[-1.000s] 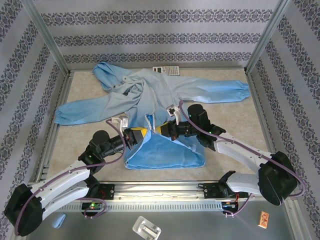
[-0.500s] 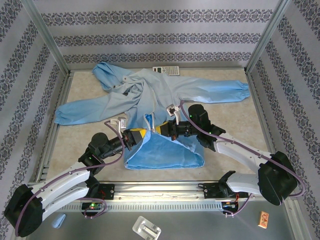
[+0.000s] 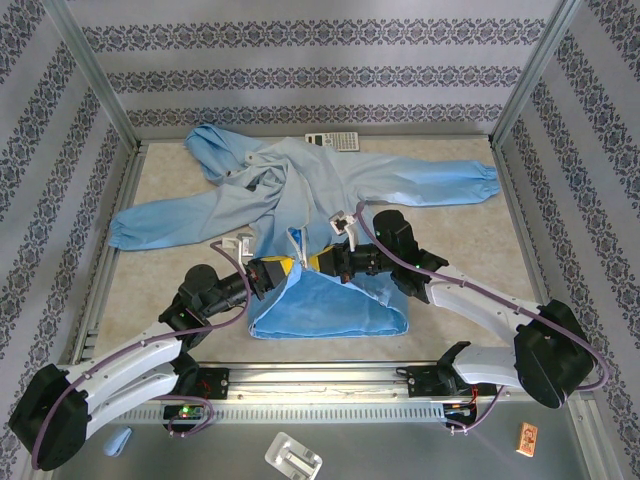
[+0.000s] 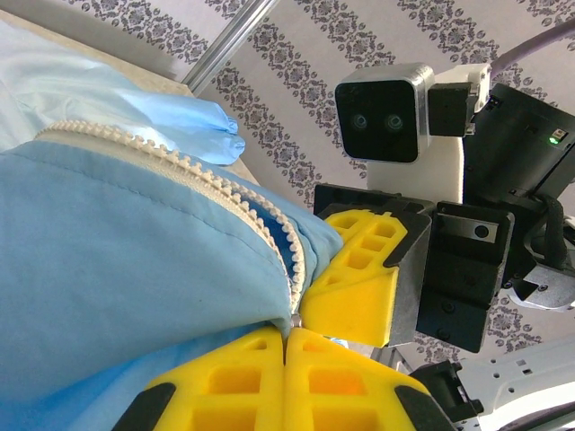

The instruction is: Zip up the jacket

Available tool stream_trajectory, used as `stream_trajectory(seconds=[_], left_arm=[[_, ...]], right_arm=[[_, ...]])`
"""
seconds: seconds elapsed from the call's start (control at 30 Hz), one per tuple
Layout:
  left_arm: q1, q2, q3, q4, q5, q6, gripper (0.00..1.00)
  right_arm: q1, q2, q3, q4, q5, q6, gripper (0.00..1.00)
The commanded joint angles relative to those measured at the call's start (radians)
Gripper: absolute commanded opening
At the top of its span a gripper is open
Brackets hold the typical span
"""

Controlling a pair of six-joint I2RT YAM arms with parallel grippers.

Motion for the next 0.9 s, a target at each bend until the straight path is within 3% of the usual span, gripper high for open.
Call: stream_trajectory(seconds=[0.0, 0.87], left_arm=[[0.014, -0.006, 0.000, 0.075, 0.018, -0.010, 0.00], [0.014, -0.016, -0.030, 0.052, 0.030, -0.011, 0.00]], right_arm=[[0.012, -0.002, 0.000, 0.065, -0.035, -0.011, 0.00], [0.010, -0.007, -0.002, 0.075, 0.002, 0.009, 0.00]])
